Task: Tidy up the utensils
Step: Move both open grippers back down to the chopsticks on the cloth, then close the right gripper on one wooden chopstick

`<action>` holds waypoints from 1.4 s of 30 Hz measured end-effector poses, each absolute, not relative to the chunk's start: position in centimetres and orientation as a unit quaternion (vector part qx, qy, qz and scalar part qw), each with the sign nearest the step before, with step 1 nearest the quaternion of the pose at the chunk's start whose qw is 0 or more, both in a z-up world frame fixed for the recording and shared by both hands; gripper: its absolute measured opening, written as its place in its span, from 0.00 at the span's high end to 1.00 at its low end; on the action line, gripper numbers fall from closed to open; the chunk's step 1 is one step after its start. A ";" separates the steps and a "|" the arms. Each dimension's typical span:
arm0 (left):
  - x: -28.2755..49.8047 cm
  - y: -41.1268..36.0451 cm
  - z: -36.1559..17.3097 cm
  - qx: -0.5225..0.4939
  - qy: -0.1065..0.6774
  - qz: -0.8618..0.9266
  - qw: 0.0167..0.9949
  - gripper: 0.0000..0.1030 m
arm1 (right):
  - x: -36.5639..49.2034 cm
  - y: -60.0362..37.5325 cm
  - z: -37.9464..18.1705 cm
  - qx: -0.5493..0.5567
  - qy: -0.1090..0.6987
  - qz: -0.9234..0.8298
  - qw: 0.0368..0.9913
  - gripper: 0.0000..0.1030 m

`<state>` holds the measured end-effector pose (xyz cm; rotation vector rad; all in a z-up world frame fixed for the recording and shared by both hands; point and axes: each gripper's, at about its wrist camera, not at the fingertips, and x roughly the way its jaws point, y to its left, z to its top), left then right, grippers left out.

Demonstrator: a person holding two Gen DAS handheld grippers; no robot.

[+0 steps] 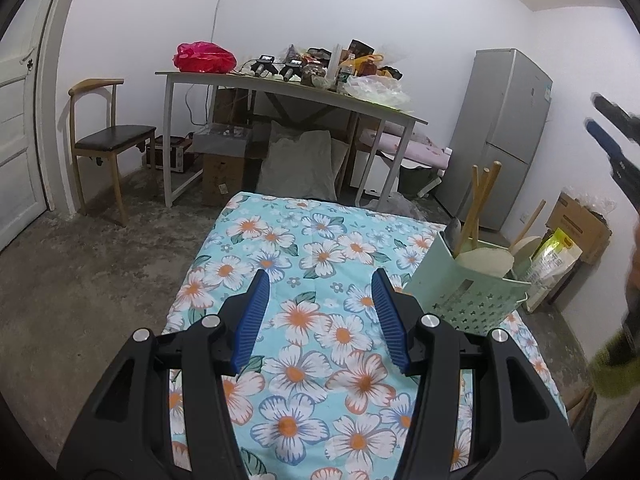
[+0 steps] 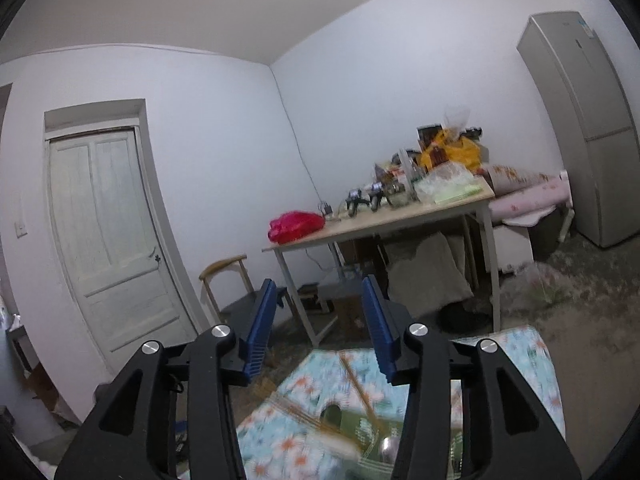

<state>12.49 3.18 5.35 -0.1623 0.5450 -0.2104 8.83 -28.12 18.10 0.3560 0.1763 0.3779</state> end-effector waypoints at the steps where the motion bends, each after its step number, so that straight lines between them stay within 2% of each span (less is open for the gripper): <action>1: 12.4 3.0 5.3 -0.078 0.270 -0.105 0.954 0.51 | 7.9 -28.2 17.5 0.183 0.096 0.187 0.960 0.55; 4: 12.5 2.6 5.0 -0.073 0.278 -0.107 0.952 0.51 | 6.1 -28.2 14.8 0.213 0.132 0.191 0.949 0.54; 13: 12.3 1.0 2.3 -0.032 0.332 -0.117 0.936 0.44 | 5.1 -24.2 1.4 0.266 0.362 0.168 0.878 0.53; 20: 11.8 -0.4 -1.1 0.030 0.391 -0.114 0.913 0.37 | 4.9 -24.0 -5.1 0.336 0.452 0.154 0.812 0.53; 25: 11.5 -0.9 -3.1 0.049 0.426 -0.109 0.897 0.37 | 4.8 -24.1 -7.2 0.376 0.472 0.163 0.781 0.53; 36: 11.2 -2.0 -4.0 0.082 0.439 -0.089 0.890 0.37 | 6.1 -23.1 -9.6 0.407 0.489 0.163 0.754 0.75; 40: 11.2 -2.4 -4.1 0.097 0.437 -0.082 0.891 0.37 | 6.4 -22.8 -10.0 0.409 0.494 0.157 0.751 0.89; 42: 11.2 -2.6 -4.0 0.102 0.436 -0.079 0.891 0.37 | 6.4 -23.0 -10.1 0.415 0.494 0.157 0.748 0.91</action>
